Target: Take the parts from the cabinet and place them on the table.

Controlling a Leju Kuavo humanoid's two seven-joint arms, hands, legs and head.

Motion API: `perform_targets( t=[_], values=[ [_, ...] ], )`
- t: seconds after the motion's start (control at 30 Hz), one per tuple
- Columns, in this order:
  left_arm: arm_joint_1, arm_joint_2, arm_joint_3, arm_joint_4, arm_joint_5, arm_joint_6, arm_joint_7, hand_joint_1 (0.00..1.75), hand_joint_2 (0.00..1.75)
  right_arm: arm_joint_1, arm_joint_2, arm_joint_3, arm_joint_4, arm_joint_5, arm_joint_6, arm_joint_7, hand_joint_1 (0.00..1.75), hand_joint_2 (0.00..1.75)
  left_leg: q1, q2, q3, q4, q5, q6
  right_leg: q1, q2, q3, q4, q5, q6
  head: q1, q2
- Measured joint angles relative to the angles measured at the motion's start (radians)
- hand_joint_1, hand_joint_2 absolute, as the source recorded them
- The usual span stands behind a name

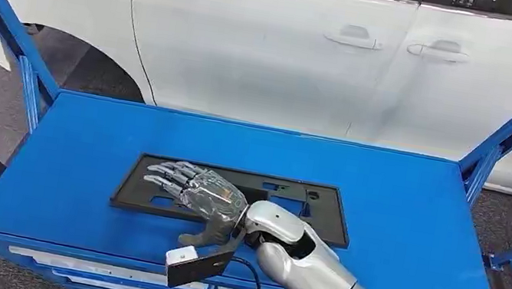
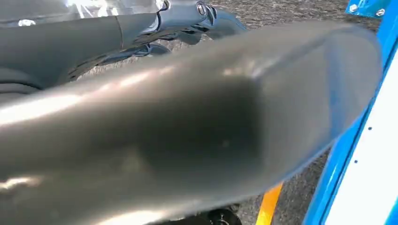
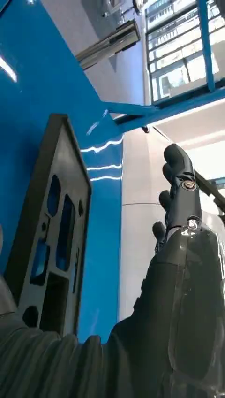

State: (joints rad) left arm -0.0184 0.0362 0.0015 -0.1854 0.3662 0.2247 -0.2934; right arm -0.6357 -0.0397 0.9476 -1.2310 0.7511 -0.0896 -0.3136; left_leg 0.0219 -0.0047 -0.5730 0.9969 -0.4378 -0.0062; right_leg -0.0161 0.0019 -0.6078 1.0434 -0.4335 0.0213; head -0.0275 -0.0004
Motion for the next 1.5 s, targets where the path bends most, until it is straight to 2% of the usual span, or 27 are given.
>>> perform_targets(
  t=[0.03,0.13,0.2,0.23,0.3,0.33,0.37,0.4,0.5,0.53,0.67,0.7,0.73,0.8,0.83,0.87,0.93,1.0,1.03,1.17,1.23,1.27,1.33,1.37,1.4,1.43,1.5],
  values=[
    [0.000,0.000,0.000,0.000,0.000,0.000,0.000,0.00,0.00,-0.002,-0.002,0.002,-0.005,-0.001,0.000,0.001,0.00,1.75,-0.008,-0.001,-0.004,0.008,-0.006,-0.009,0.007,-0.001,0.010,-0.026,-0.013,-0.007,0.000,0.000],
    [0.000,0.000,0.000,0.000,0.000,0.002,0.000,0.00,0.00,-0.002,-0.010,0.007,-0.015,-0.002,0.001,0.002,0.00,1.75,-0.002,-0.001,-0.001,0.002,-0.005,-0.027,0.011,0.004,0.005,-0.022,-0.012,-0.027,-0.001,0.000],
    [-0.001,-0.001,0.000,0.000,-0.005,0.002,0.000,0.00,0.00,-0.004,-0.015,0.011,-0.027,-0.015,0.029,0.004,0.00,1.75,0.001,0.000,-0.003,0.013,-0.017,-0.038,0.005,0.002,0.012,-0.033,-0.005,-0.041,-0.002,0.000],
    [-0.001,-0.001,0.000,0.000,-0.010,0.001,0.000,0.00,0.00,-0.005,-0.018,0.013,-0.037,-0.019,0.042,0.005,0.00,1.75,0.001,0.001,-0.020,0.054,-0.047,-0.040,0.005,0.001,0.013,-0.034,-0.006,-0.047,-0.002,0.000],
    [-0.001,0.000,0.000,0.000,-0.011,0.000,-0.001,0.00,0.00,-0.005,-0.026,0.025,-0.051,-0.015,0.055,0.007,0.00,1.75,0.001,0.001,-0.090,0.207,-0.124,-0.045,0.009,0.001,0.013,-0.034,-0.007,-0.053,-0.002,0.000],
    [-0.001,0.000,0.000,0.000,-0.014,0.000,-0.002,0.00,0.00,-0.003,-0.031,0.033,-0.056,-0.013,0.056,0.008,0.00,1.75,0.000,0.001,-0.125,0.282,-0.151,-0.046,0.012,0.001,0.012,-0.034,-0.008,-0.055,-0.002,0.000],
    [0.001,0.000,0.000,0.000,-0.016,-0.002,-0.002,0.00,0.00,0.001,-0.036,0.042,-0.062,-0.010,0.057,0.008,0.00,1.75,0.000,0.001,-0.148,0.327,-0.154,-0.044,0.015,0.001,0.013,-0.033,-0.009,-0.056,-0.002,0.000],
    [0.002,0.000,0.000,0.000,-0.019,-0.003,-0.003,0.00,0.00,0.003,-0.041,0.050,-0.067,-0.003,0.055,0.010,0.00,1.75,0.000,0.001,-0.142,0.311,-0.134,-0.041,0.017,0.002,0.015,-0.033,-0.010,-0.057,-0.002,0.000],
    [-0.001,0.002,0.000,0.000,-0.023,-0.003,-0.003,0.00,0.00,0.006,-0.050,0.074,-0.085,0.028,0.037,0.011,0.00,1.75,-0.007,0.001,-0.026,0.065,-0.005,-0.016,0.025,0.005,0.024,-0.033,-0.013,-0.058,-0.002,0.000],
    [-0.001,0.007,0.000,0.000,-0.023,-0.003,-0.003,0.00,0.00,0.006,-0.052,0.083,-0.087,0.036,0.027,0.011,0.00,1.75,-0.014,0.002,-0.003,0.022,-0.014,-0.006,0.028,0.004,0.024,-0.034,-0.014,-0.055,0.000,0.000],
    [-0.003,0.010,0.000,0.000,-0.024,-0.002,-0.003,0.00,0.00,0.014,-0.056,0.118,-0.094,0.046,0.015,0.013,0.00,1.75,-0.020,-0.001,0.000,0.002,-0.007,0.004,0.023,0.004,0.020,-0.036,-0.010,-0.032,-0.002,0.000],
    [-0.002,0.009,0.000,0.000,-0.024,-0.002,-0.002,0.00,0.00,0.015,-0.057,0.122,-0.097,0.047,0.014,0.013,0.00,1.75,-0.008,0.003,0.009,-0.014,0.003,0.009,0.023,0.003,0.019,-0.028,-0.018,-0.026,-0.002,0.000],
    [-0.002,0.008,0.000,0.000,-0.024,-0.002,-0.002,0.00,0.00,0.014,-0.058,0.125,-0.098,0.047,0.013,0.013,0.00,1.75,-0.009,0.003,0.012,-0.019,0.005,0.013,0.022,0.003,0.009,-0.002,-0.038,-0.018,0.001,0.000],
    [-0.004,0.008,0.000,0.000,-0.024,-0.002,-0.002,0.00,0.00,0.017,-0.061,0.132,-0.100,0.047,0.013,0.014,0.00,1.75,-0.010,0.005,0.009,-0.019,0.005,0.017,0.016,0.003,-0.063,0.147,-0.118,-0.009,0.003,0.000],
    [-0.004,0.008,0.000,0.000,-0.024,-0.002,0.000,0.00,0.00,0.022,-0.064,0.136,-0.100,0.047,0.013,0.014,0.00,1.75,-0.010,0.005,0.009,-0.019,0.005,0.017,0.013,0.003,-0.101,0.224,-0.147,-0.005,0.003,0.000],
    [-0.003,0.008,0.000,0.000,-0.024,-0.002,0.001,0.00,0.00,0.027,-0.066,0.140,-0.099,0.049,0.012,0.014,0.00,1.75,-0.010,0.004,0.008,-0.018,0.005,0.017,0.010,0.003,-0.128,0.276,-0.157,-0.001,0.003,0.000],
    [-0.002,0.008,0.000,0.000,-0.025,-0.001,0.003,0.00,0.00,0.033,-0.068,0.150,-0.096,0.061,-0.001,0.014,0.00,1.75,-0.009,0.004,0.010,-0.017,0.003,0.015,0.003,0.002,-0.109,0.232,-0.112,0.003,0.003,0.000],
    [-0.004,0.006,0.000,0.000,-0.031,-0.001,0.005,0.00,0.00,0.037,-0.066,0.158,-0.090,0.081,-0.039,0.018,0.00,1.75,-0.008,0.001,0.010,-0.008,-0.002,0.007,-0.002,-0.001,-0.011,0.036,-0.018,0.002,0.003,0.000],
    [-0.004,0.006,0.000,0.000,-0.033,0.001,0.008,0.00,0.00,0.039,-0.063,0.160,-0.082,0.097,-0.068,0.023,0.00,1.75,-0.009,0.001,0.008,-0.003,-0.006,0.002,-0.003,-0.002,0.017,-0.025,-0.018,-0.003,0.003,0.000],
    [-0.005,0.005,0.000,0.000,-0.041,0.015,0.022,0.00,0.00,0.058,-0.024,0.170,-0.021,0.126,-0.179,0.024,0.00,1.75,-0.008,0.000,0.008,-0.003,-0.008,-0.025,0.011,0.003,0.015,-0.027,-0.016,-0.032,0.002,0.000],
    [-0.005,0.003,-0.001,0.000,-0.045,0.014,0.020,0.00,0.00,0.061,0.006,0.172,0.021,0.134,-0.233,0.027,0.00,1.75,-0.005,0.001,0.002,0.018,-0.029,-0.036,0.004,0.001,0.023,-0.040,-0.009,-0.045,0.001,0.000],
    [-0.006,0.003,-0.001,0.000,-0.047,0.014,0.019,0.00,0.00,0.062,0.028,0.173,0.044,0.139,-0.258,0.028,0.00,1.75,-0.004,0.001,-0.022,0.072,-0.064,-0.039,0.004,0.000,0.023,-0.040,-0.010,-0.051,0.000,0.000],
    [-0.006,0.003,-0.001,0.000,-0.054,0.011,0.018,0.00,0.00,0.072,0.065,0.176,0.099,0.155,-0.292,0.031,0.00,1.75,-0.004,0.001,-0.102,0.241,-0.140,-0.047,0.008,0.000,0.023,-0.040,-0.011,-0.055,0.001,0.000],
    [-0.005,0.003,-0.001,0.000,-0.058,0.008,0.018,0.00,0.00,0.080,0.086,0.177,0.131,0.164,-0.306,0.035,0.00,1.75,-0.004,0.001,-0.131,0.301,-0.155,-0.048,0.010,-0.001,0.023,-0.039,-0.012,-0.056,0.000,0.000],
    [-0.004,0.002,-0.001,0.000,-0.062,0.007,0.017,0.00,0.00,0.088,0.105,0.179,0.160,0.174,-0.314,0.043,0.00,1.75,-0.003,0.001,-0.141,0.316,-0.146,-0.048,0.011,-0.001,0.024,-0.039,-0.012,-0.057,0.000,0.000],
    [-0.004,0.002,-0.002,0.000,-0.063,0.007,0.017,0.00,0.00,0.092,0.121,0.180,0.184,0.182,-0.320,0.047,0.00,1.75,-0.003,0.001,-0.125,0.278,-0.115,-0.046,0.013,0.001,0.025,-0.039,-0.012,-0.057,0.000,0.000],
    [-0.006,0.002,-0.002,0.000,-0.063,0.006,0.015,0.00,0.00,0.094,0.154,0.182,0.221,0.193,-0.331,0.053,0.00,1.75,-0.004,0.001,-0.039,0.101,-0.024,-0.035,0.015,0.002,0.030,-0.039,-0.014,-0.056,0.000,0.000]
  ],
)
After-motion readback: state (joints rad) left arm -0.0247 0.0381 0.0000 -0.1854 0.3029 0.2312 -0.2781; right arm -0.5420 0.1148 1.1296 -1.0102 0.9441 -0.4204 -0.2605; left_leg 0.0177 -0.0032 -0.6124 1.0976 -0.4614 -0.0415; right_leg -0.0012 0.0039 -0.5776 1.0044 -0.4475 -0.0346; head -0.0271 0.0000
